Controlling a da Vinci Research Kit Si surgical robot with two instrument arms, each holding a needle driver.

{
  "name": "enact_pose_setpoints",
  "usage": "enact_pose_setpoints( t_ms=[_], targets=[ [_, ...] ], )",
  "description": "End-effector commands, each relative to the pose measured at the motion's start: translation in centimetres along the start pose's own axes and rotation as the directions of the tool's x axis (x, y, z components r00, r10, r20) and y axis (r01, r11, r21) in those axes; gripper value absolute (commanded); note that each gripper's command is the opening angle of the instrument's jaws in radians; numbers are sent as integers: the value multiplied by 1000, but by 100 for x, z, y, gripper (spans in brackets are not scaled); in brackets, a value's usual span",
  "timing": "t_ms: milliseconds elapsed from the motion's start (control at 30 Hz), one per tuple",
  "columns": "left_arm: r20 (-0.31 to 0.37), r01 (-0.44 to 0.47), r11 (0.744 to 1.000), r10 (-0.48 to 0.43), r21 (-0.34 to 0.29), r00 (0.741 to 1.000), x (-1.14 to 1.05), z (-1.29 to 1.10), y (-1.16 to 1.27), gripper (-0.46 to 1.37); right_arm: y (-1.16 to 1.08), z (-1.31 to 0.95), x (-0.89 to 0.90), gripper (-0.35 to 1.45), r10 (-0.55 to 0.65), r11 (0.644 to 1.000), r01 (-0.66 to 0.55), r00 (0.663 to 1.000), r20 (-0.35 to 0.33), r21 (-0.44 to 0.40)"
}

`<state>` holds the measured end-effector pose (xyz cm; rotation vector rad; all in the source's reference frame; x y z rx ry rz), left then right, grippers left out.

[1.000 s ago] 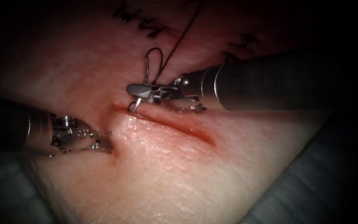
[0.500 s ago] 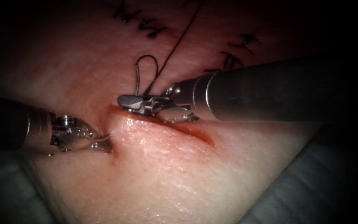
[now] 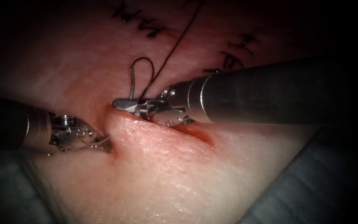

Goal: Wound Closure
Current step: Throw the needle through the bottom of the incision

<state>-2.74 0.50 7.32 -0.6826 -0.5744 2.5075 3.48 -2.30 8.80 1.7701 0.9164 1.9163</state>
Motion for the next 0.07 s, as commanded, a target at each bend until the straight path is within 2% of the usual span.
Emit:
enact_pose_setpoints(
  t_ms=[33,67],
  targets=[
    [1,1,1000,-1,-7,1000,0,0,0,-30,0,0,0,-35,-1,1000,1,1000,1,-5],
    [1,1,1000,-1,-6,1000,0,0,0,-30,-1,-1,-1,-35,0,1000,0,1000,3,-5]
  ],
)
